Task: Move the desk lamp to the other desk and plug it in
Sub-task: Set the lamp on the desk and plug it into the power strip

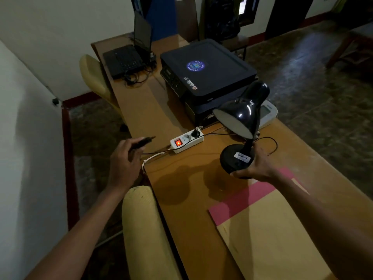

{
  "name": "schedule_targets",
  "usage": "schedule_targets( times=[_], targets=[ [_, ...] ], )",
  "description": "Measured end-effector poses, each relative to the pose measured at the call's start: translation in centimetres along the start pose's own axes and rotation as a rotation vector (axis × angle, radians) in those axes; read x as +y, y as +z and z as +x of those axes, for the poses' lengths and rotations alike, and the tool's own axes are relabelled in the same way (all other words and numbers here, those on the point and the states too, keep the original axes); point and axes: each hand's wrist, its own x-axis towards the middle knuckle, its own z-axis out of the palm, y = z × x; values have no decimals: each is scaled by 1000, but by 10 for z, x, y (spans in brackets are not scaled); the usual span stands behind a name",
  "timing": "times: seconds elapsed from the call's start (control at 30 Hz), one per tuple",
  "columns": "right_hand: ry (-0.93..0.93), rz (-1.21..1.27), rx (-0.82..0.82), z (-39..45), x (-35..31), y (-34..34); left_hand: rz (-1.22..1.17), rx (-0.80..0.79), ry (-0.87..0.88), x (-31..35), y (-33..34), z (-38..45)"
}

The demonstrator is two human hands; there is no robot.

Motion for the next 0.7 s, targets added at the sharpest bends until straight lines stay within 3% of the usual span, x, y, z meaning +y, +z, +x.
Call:
schedule_targets(
  times=[0.4,0.7],
  targets=[
    [-27,-130,11,8,30,66,-225,21,-143,21,12,-26],
    [-62,-187,16,-3,30,94,-406,61,-244,56,-18,34]
  ],
)
